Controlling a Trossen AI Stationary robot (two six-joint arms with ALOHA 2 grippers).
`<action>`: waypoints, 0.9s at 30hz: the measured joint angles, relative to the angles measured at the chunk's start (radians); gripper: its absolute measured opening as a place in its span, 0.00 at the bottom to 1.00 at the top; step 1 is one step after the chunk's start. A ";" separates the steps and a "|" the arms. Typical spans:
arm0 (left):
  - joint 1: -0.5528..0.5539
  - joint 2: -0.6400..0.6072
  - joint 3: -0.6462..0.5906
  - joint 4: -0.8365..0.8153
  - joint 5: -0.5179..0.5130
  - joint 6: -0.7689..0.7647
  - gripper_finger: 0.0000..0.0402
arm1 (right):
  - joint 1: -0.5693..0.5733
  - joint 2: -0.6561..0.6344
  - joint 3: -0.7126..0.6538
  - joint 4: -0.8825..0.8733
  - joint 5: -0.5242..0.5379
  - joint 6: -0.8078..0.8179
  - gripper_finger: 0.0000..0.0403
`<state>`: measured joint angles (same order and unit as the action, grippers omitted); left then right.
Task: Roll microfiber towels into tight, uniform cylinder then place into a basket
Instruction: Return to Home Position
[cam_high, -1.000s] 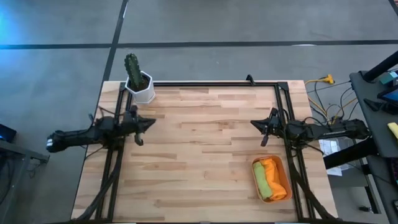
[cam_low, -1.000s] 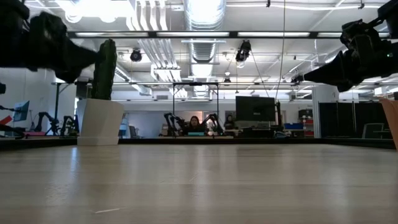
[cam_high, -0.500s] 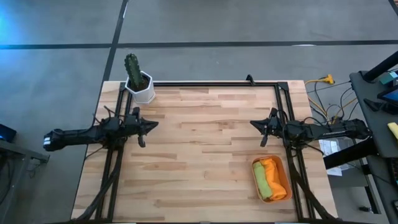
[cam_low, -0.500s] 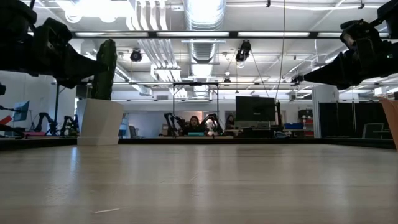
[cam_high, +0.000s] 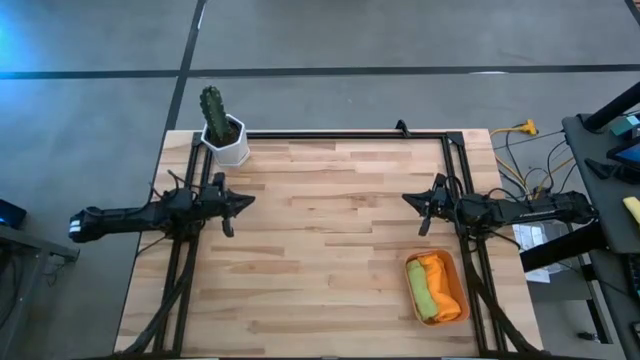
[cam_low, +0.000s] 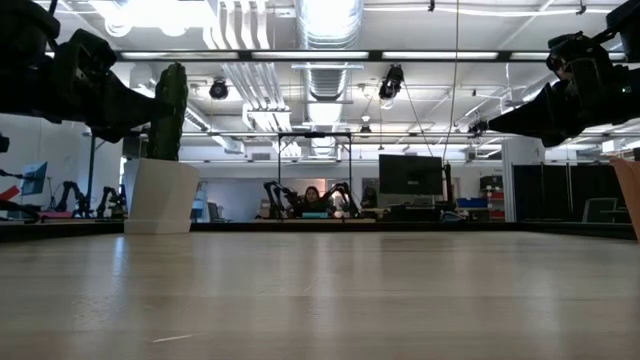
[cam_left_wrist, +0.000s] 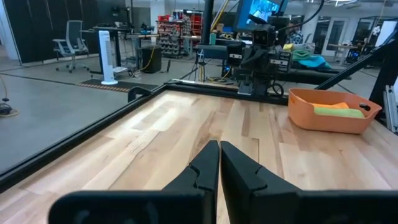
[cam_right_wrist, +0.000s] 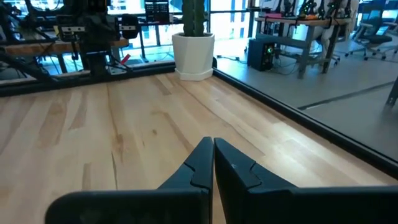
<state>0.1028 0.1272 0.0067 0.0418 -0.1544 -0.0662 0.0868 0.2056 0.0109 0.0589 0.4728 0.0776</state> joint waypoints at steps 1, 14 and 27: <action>0.000 0.000 0.000 0.000 0.000 0.000 0.00 | 0.000 0.000 0.000 0.000 0.000 0.000 0.02; 0.000 0.003 -0.001 0.001 0.000 -0.001 0.00 | 0.000 0.000 0.000 0.000 0.000 0.000 0.02; 0.000 0.014 -0.001 0.001 0.000 -0.001 0.00 | 0.000 0.000 0.000 0.000 0.000 0.000 0.02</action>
<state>0.1028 0.1410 0.0059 0.0429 -0.1539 -0.0670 0.0868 0.2058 0.0109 0.0593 0.4728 0.0778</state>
